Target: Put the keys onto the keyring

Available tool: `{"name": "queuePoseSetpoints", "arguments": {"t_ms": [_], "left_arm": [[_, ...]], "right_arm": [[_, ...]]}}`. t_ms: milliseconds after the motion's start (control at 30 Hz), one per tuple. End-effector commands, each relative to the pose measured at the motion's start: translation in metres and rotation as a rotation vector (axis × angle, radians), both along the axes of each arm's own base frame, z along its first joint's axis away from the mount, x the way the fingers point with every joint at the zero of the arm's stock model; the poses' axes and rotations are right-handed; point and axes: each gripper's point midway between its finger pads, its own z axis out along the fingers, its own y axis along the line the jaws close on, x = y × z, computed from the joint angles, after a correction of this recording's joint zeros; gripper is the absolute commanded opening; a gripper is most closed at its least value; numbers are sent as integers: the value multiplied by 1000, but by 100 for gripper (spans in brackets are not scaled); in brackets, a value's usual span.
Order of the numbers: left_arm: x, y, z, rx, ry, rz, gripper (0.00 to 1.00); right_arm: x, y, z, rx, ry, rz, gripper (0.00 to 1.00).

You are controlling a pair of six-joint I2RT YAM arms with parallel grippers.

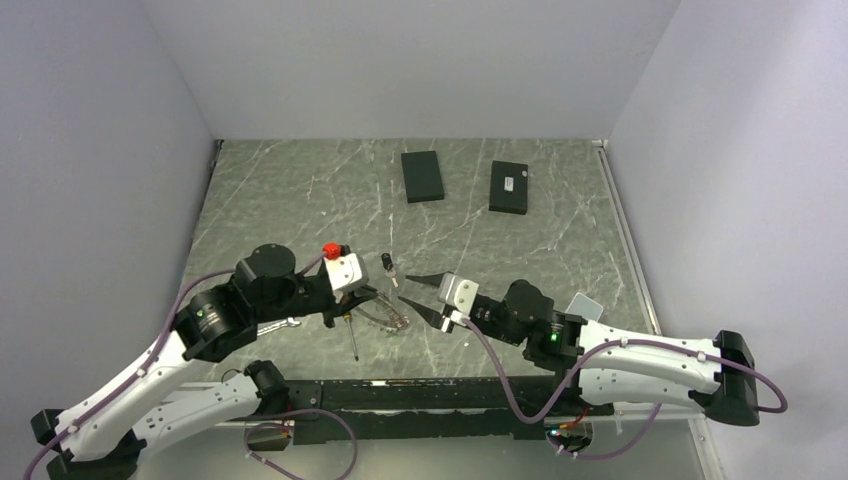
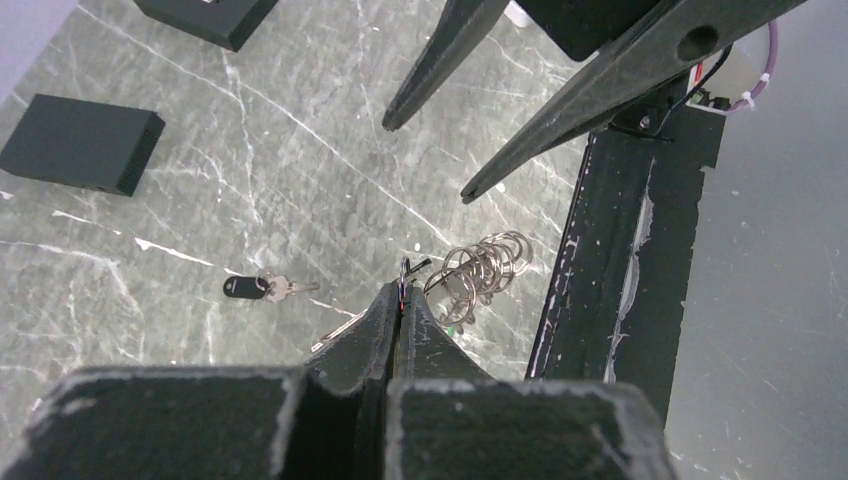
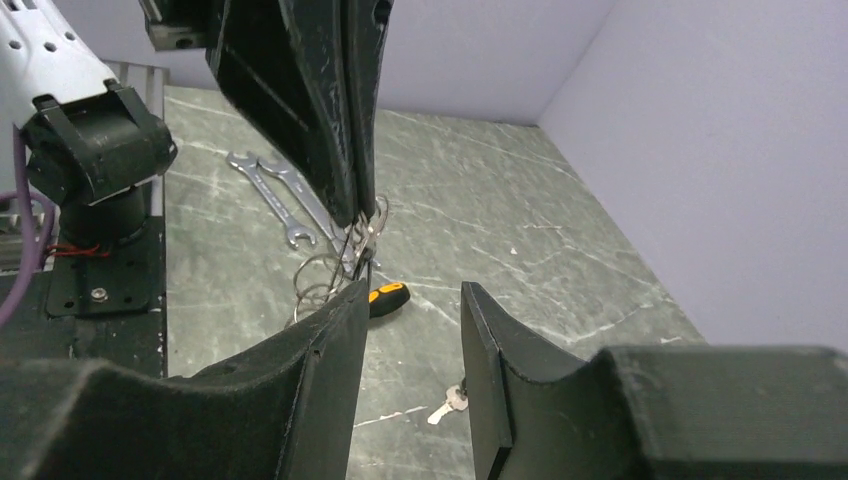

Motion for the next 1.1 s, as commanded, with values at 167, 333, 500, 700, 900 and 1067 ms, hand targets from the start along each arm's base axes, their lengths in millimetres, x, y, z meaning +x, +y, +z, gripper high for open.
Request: {"name": "queuePoseSetpoints", "arguments": {"t_ms": [167,333,500,700,900,1067], "left_arm": [[-5,-15,18,-64,-38,-86,0],[-9,-14,20,-59,-44,-104,0],[-12,-14,20,-60,-38,-121,0],[-17,-12,20,-60,-24,-134,0],[-20,-12,18,-56,-15,-145,0],[-17,-14,18,-59,-18,-136,0]], "right_arm": [[-26,14,13,-4,38,215,40],[-37,21,1,-51,76,298,34],[-31,26,-2,-66,79,277,27],[-14,25,4,-42,76,201,27],[-1,11,21,53,77,147,29],[-5,19,13,6,106,205,29]]}}
